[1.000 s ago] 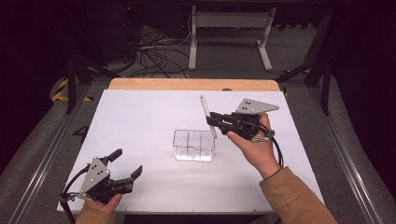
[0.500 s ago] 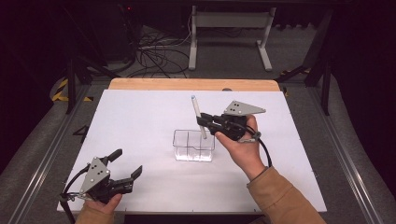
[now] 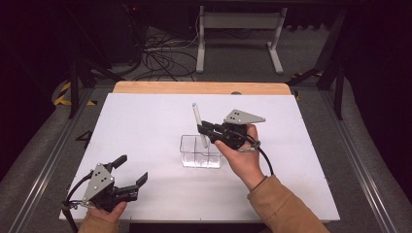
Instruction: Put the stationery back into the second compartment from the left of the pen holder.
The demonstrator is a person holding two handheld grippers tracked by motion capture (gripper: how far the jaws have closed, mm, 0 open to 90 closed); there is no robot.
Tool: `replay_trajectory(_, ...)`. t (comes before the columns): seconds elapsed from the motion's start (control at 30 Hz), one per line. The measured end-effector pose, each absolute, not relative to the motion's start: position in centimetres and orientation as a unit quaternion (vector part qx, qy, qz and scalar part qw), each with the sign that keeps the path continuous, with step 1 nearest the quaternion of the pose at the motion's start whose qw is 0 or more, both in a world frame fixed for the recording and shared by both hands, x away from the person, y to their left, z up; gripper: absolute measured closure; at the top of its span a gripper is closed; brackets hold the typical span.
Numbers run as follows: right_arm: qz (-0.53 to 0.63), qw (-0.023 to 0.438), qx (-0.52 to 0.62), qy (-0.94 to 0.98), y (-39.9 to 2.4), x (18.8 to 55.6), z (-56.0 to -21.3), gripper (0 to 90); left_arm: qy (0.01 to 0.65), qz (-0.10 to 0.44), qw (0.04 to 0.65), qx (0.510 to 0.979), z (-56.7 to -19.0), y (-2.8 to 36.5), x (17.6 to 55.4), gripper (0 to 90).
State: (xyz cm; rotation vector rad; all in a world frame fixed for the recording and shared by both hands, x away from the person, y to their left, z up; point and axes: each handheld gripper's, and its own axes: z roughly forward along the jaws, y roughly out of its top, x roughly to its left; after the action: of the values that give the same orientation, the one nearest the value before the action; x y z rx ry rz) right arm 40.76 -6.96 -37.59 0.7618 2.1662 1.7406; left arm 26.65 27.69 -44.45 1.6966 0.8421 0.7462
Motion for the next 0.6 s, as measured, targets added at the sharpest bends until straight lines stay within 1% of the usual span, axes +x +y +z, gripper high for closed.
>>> replay_trajectory(0.6,0.593,0.114,0.29,0.743,-6.6,40.8,-39.3,78.8,0.35,0.312,0.527,0.709,-44.5,27.7,26.7,13.7)
